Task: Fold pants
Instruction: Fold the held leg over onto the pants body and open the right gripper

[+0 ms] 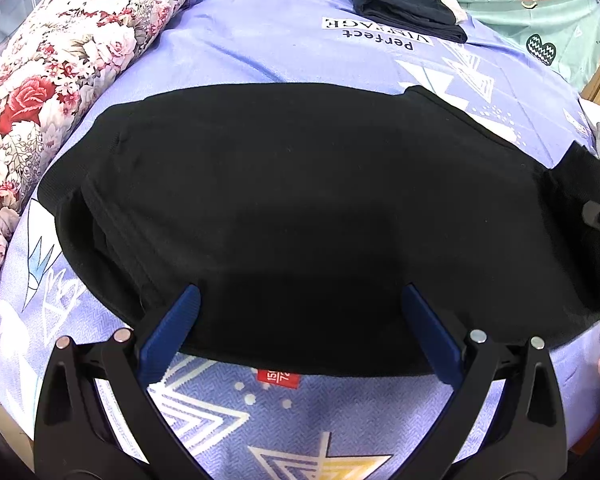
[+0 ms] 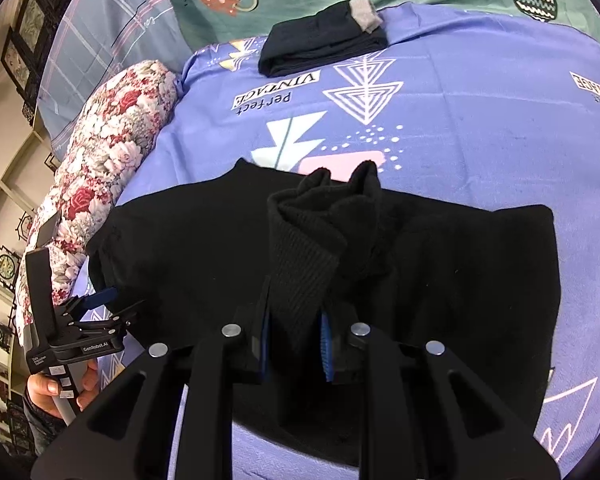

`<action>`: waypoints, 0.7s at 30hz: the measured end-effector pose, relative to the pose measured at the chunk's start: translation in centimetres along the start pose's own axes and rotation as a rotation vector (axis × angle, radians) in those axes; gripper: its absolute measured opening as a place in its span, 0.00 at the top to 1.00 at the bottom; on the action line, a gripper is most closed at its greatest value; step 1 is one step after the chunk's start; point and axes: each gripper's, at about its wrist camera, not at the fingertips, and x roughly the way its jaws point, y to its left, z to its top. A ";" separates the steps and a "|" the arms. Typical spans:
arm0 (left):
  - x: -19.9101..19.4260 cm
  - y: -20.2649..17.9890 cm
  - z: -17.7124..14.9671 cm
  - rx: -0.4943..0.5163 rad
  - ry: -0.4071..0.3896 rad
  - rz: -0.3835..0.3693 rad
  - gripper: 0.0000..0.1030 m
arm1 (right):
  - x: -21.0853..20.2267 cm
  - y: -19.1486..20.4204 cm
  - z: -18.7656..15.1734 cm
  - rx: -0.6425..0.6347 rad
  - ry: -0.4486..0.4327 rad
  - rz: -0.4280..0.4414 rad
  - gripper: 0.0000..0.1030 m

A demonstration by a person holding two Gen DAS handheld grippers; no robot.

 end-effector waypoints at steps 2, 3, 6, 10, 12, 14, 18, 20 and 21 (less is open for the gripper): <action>0.0 -0.1 0.0 0.001 0.001 0.002 0.02 | 1.4 0.1 -0.1 0.014 0.039 0.000 0.77; -0.1 -0.1 0.1 0.003 0.002 0.000 0.02 | 2.4 0.1 -0.2 0.019 0.078 0.003 0.72; -0.3 -0.1 0.2 0.004 0.005 -0.007 0.02 | 4.0 0.6 -0.6 0.009 0.148 0.047 0.43; -1.2 -0.6 0.4 0.014 -0.008 -0.020 0.02 | 3.1 -0.6 -0.1 0.089 0.161 0.167 0.32; -1.9 -1.2 0.5 0.031 -0.027 -0.024 0.02 | 0.9 -2.0 0.5 0.121 0.108 0.224 0.32; -2.3 -1.8 0.7 0.045 -0.041 -0.025 0.02 | -0.2 -2.4 0.6 0.118 0.075 0.224 0.32; -2.6 -3.5 1.4 0.069 -0.046 -0.042 0.02 | -5.3 -5.5 0.7 0.128 -0.083 0.112 0.42; -2.6 -4.5 1.7 0.086 -0.047 -0.048 0.02 | -6.6 -7.7 0.4 0.173 -0.119 0.066 0.55; -2.6 -5.3 1.9 0.098 -0.048 -0.054 0.02 | -6.7 -8.4 0.5 0.192 -0.122 0.054 0.58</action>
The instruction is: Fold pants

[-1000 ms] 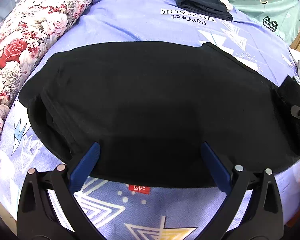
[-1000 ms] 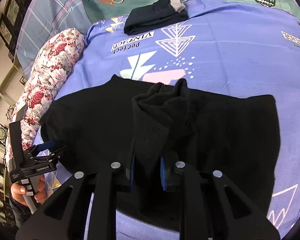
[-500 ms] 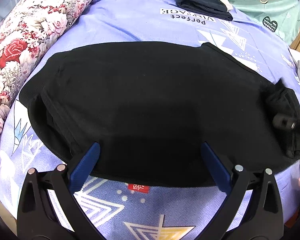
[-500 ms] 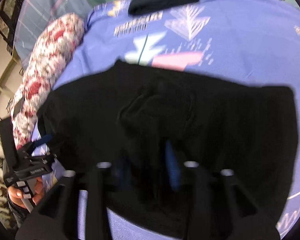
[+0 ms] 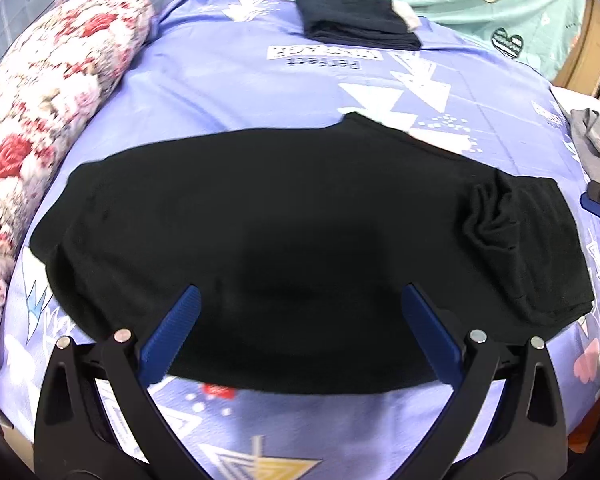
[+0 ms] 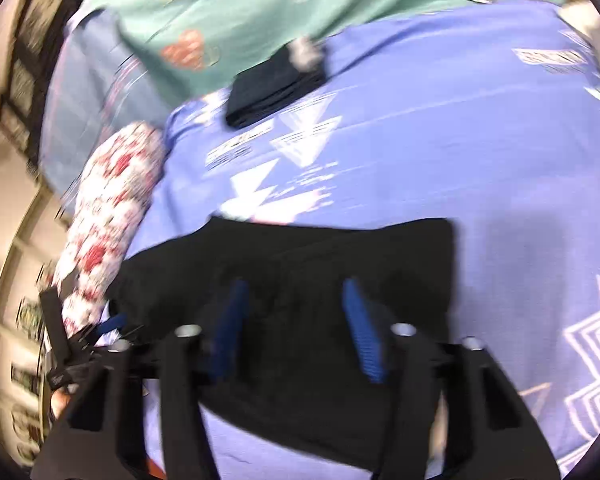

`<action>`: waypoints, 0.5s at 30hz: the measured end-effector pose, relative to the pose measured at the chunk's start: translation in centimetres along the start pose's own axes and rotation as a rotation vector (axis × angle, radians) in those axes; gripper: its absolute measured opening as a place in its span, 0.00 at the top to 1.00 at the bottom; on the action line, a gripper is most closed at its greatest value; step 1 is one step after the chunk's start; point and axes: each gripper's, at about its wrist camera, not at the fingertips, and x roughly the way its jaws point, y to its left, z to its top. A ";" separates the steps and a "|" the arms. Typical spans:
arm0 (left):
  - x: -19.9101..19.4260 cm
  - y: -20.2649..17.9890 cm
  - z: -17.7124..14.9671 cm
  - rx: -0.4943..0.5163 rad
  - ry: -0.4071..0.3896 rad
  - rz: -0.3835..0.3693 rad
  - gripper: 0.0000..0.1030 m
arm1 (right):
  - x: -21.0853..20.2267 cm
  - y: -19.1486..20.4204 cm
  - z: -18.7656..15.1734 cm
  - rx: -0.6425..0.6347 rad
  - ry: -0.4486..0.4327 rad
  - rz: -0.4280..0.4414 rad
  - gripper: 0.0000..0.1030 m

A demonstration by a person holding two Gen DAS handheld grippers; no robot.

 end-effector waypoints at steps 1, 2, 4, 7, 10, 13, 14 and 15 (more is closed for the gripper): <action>0.0 -0.6 0.2 0.009 0.000 -0.005 0.02 | -0.1 -1.0 0.2 0.019 -0.003 -0.027 0.63; 0.0 -1.0 0.4 0.017 -0.001 -0.010 0.02 | 0.1 -1.5 0.4 0.021 -0.005 -0.050 0.65; -0.1 -2.1 0.7 0.035 -0.005 -0.022 0.02 | 0.7 -2.5 0.8 0.021 -0.008 -0.090 0.68; -0.3 -3.4 0.9 0.057 -0.007 -0.029 0.02 | 2.5 -4.3 1.7 0.040 0.019 -0.135 0.71; -0.4 -4.2 1.0 0.062 -0.004 -0.036 0.02 | 5.0 -5.8 2.0 0.034 0.065 -0.199 0.73; -0.5 -4.7 1.4 0.054 -0.002 -0.050 0.02 | 4.9 -5.6 2.0 0.009 0.050 -0.208 0.72; -0.5 -4.9 1.6 0.051 -0.001 -0.056 0.02 | 4.2 -5.5 1.9 0.015 0.046 -0.191 0.72; -0.5 -5.1 1.7 0.050 -0.002 -0.063 0.02 | 3.5 -5.4 1.6 0.019 0.039 -0.175 0.72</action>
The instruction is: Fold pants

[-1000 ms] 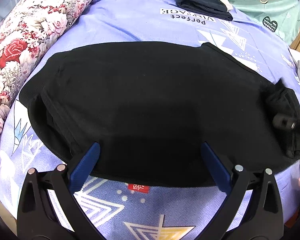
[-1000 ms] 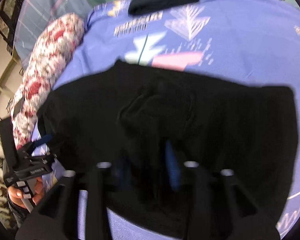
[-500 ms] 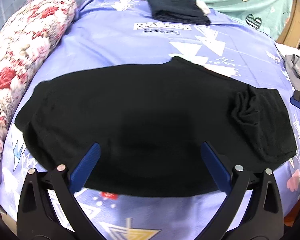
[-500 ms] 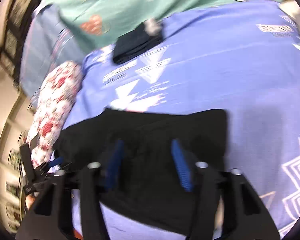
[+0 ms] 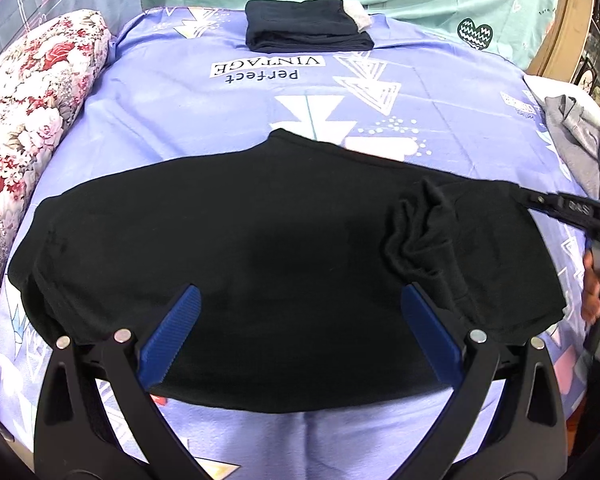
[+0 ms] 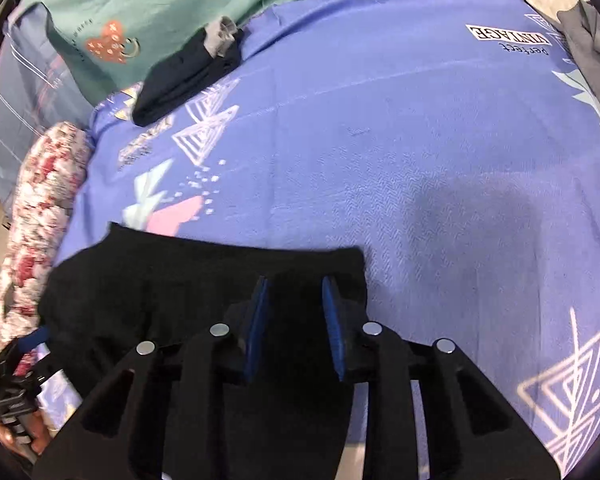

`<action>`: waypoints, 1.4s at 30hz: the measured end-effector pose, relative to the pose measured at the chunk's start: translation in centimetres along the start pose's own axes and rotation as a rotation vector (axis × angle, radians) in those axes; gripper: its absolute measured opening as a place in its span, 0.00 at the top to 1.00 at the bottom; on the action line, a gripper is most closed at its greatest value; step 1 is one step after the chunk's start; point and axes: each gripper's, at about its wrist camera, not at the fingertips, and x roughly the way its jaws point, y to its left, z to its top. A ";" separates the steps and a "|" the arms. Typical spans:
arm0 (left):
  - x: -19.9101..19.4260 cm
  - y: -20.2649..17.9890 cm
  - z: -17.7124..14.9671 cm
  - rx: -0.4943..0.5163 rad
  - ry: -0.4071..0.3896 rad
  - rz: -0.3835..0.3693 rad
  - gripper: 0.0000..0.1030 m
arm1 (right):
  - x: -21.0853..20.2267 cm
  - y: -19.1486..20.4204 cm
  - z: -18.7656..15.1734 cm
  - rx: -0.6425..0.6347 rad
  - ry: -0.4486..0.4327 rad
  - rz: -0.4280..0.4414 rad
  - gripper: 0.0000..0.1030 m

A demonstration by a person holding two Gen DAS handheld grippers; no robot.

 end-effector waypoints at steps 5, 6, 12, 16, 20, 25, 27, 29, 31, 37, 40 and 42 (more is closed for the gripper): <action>0.3 -1.5 1.0 0.009 -0.004 -0.040 0.02 | -3.9 1.1 -3.4 -0.092 0.004 0.030 0.71; 0.5 -2.0 1.2 0.015 -0.002 -0.045 0.02 | -4.1 1.3 -4.6 -0.122 0.042 0.026 0.71; 1.4 -4.4 2.3 0.051 0.002 -0.073 0.02 | -3.2 1.7 -8.3 -0.219 0.127 -0.023 0.70; 2.3 -6.0 2.9 0.070 0.015 -0.095 0.02 | -4.2 1.1 -7.5 -0.149 0.090 0.046 0.69; 3.8 -6.6 2.3 0.074 0.068 -0.093 0.02 | -2.7 1.1 -7.8 -0.155 0.127 -0.005 0.64; 4.8 -5.6 0.9 0.075 0.106 -0.055 0.02 | -3.1 1.0 -7.8 -0.167 0.115 0.025 0.58; 4.9 -4.7 0.3 0.054 0.116 -0.059 0.02 | -3.3 0.9 -7.9 -0.171 0.119 0.025 0.58; 5.0 -3.3 -0.1 0.012 0.130 -0.074 0.02 | -3.3 0.8 -7.4 -0.147 0.141 0.036 0.58; 5.0 -2.6 -0.3 -0.011 0.133 -0.072 0.02 | -3.6 0.6 -6.4 -0.110 0.139 0.056 0.57; 5.6 -1.5 -0.4 -0.068 0.142 -0.079 0.02 | -2.3 2.3 -2.3 -0.178 0.029 -0.030 0.72; 5.8 -1.7 -0.5 -0.052 0.139 -0.070 0.02 | -0.4 1.7 -0.2 -0.154 0.017 -0.066 0.73; 6.0 -1.7 -0.5 -0.050 0.142 -0.071 0.02 | 1.0 0.4 1.0 -0.106 0.016 -0.115 0.73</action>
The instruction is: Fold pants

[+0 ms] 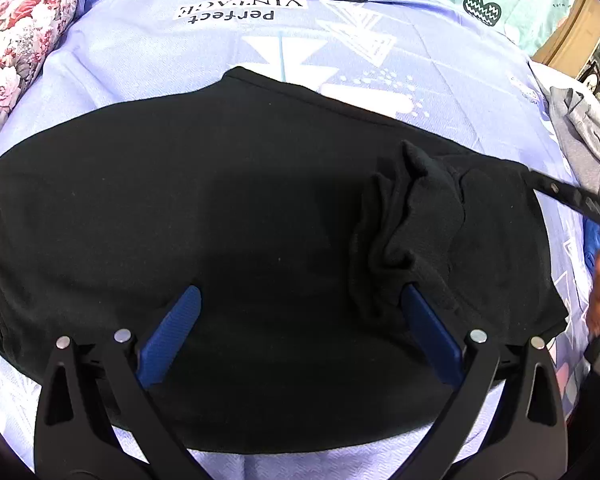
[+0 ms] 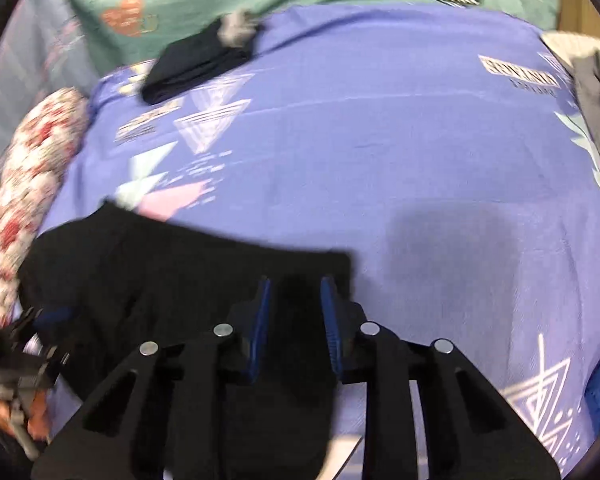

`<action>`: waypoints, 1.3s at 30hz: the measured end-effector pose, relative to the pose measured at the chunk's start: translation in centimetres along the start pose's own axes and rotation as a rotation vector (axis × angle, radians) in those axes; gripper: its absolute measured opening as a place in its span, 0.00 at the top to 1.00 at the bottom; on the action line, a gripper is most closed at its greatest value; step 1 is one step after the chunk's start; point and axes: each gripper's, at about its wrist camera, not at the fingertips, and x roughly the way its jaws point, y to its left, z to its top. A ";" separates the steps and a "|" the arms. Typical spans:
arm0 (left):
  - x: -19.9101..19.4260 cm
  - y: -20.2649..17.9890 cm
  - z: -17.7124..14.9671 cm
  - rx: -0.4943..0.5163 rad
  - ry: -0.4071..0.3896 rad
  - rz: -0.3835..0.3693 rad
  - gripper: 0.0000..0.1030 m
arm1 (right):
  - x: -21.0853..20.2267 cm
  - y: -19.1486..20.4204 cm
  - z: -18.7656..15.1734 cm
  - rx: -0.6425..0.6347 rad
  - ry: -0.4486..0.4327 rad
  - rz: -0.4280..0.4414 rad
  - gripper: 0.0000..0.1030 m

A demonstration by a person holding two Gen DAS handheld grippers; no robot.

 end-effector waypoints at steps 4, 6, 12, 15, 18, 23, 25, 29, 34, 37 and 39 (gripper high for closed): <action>0.4 0.0 0.0 0.000 0.008 0.011 0.02 | 1.8 -1.6 0.7 0.043 0.010 -0.014 0.74; 0.1 -0.2 0.1 0.003 0.005 0.022 0.02 | 1.1 -1.7 0.7 0.060 0.015 0.002 0.74; -2.6 -0.8 0.6 0.011 -0.078 0.020 0.02 | -3.4 -2.4 -1.9 0.073 -0.027 0.057 0.73; -3.3 -1.3 0.9 0.012 -0.097 -0.013 0.02 | -4.9 -2.0 -4.3 0.043 -0.008 0.086 0.73; -2.7 -2.2 1.1 0.024 -0.087 -0.035 0.02 | -5.6 -1.0 -6.4 0.012 0.008 0.129 0.73; -0.9 -2.7 0.6 0.040 -0.038 -0.022 0.02 | -5.8 0.5 -8.8 -0.031 0.053 0.179 0.72; 0.0 -1.8 0.4 0.017 -0.012 -0.018 0.02 | -4.8 0.5 -9.5 -0.026 0.087 0.167 0.71; 0.2 -0.1 -0.2 -0.031 0.002 -0.032 0.02 | -4.9 0.6 -9.5 -0.013 0.087 0.180 0.69; -2.0 -0.5 0.8 -0.017 -0.073 -0.031 0.02 | -5.9 0.4 -7.9 -0.017 0.033 0.127 0.62; -2.9 -1.1 2.2 -0.034 -0.120 -0.053 0.02 | -5.6 0.0 -7.2 0.028 -0.001 0.103 0.61; -1.9 -1.7 3.2 -0.034 -0.106 -0.057 0.02 | -4.7 0.6 -7.0 0.028 0.008 0.110 0.61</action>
